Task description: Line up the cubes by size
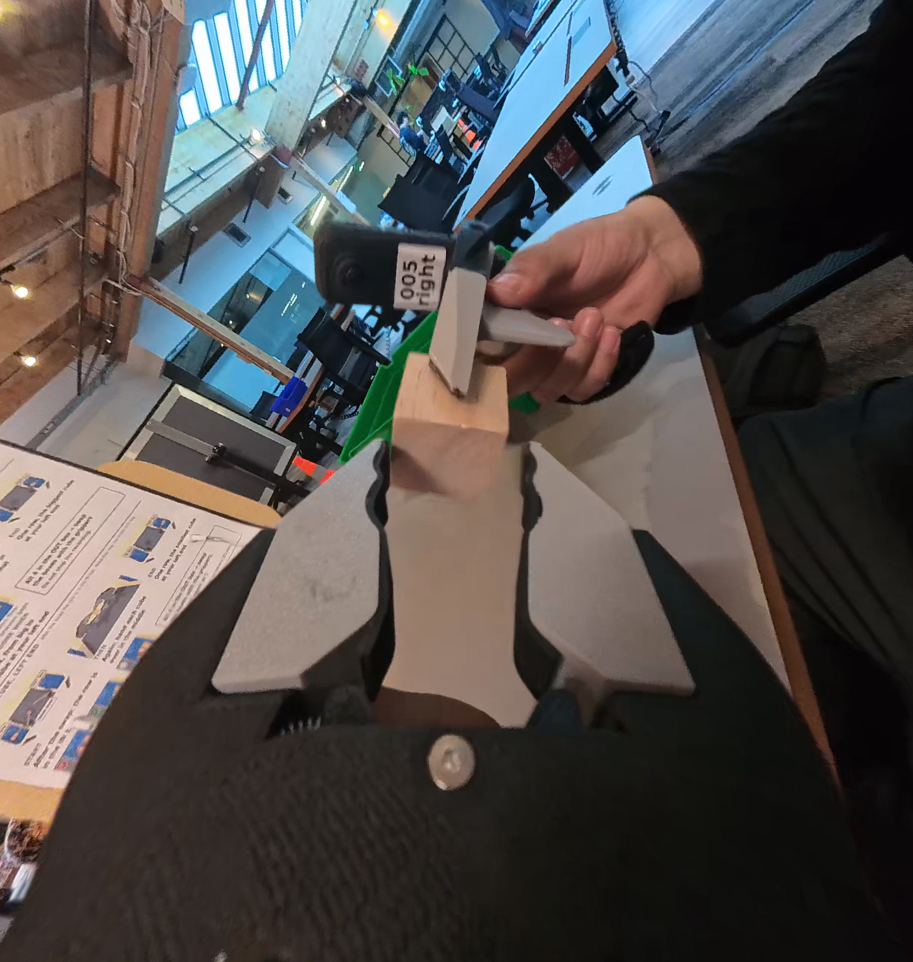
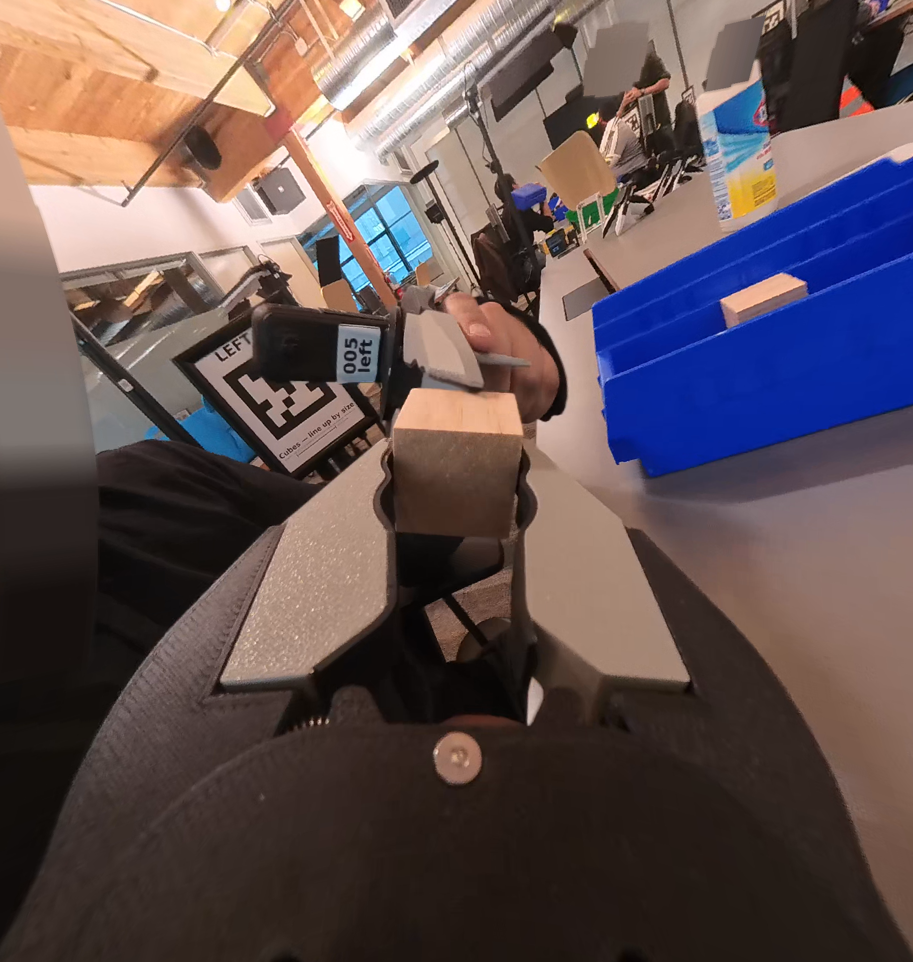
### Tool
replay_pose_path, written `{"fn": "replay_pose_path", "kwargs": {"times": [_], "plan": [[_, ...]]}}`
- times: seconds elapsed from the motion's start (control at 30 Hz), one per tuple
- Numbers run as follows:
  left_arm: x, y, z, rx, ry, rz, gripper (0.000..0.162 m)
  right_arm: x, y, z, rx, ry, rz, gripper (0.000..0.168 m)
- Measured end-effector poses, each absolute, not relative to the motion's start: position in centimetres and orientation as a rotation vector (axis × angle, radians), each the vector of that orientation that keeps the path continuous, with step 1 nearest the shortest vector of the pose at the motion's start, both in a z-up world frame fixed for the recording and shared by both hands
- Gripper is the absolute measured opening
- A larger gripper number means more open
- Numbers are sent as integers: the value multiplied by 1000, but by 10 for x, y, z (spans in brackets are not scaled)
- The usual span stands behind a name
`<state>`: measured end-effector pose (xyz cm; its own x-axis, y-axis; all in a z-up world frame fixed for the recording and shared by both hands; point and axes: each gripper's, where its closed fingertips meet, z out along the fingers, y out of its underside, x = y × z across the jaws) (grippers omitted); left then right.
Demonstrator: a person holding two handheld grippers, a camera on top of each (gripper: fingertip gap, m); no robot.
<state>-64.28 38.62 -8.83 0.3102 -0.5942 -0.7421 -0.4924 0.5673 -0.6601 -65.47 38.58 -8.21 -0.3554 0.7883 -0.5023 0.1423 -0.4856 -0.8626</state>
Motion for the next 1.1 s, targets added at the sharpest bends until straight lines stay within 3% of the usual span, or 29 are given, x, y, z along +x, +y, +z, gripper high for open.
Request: {"fn": "replay_pose_path", "kwargs": {"times": [0.07,0.17,0.2,0.4,0.57,0.73,1.1], "plan": [[-655,388,-86,-1071,1304,-57,40,-641,397,-73,-1402,-1209,1873,43],[-677,385,-81,-1094,1285,-49,2,-604,441,-56,-1401,-1172,1656,42],[-683,384,-82,-1109,1289,-51,0,-588,463,-54,-1426,-1188,1498,42],[-696,379,-90,-1161,1339,-29,0,-462,608,-85,-1712,-1431,425,43],[-687,384,-91,-1149,1342,-35,0,-400,650,-151,-1907,-1787,27,43],[-680,389,-102,-1170,1370,-18,0,-384,658,-201,-1916,-2080,-122,43],[-687,399,-110,-1202,1359,-36,0,-379,660,-243,-1990,-2255,-34,43]]}}
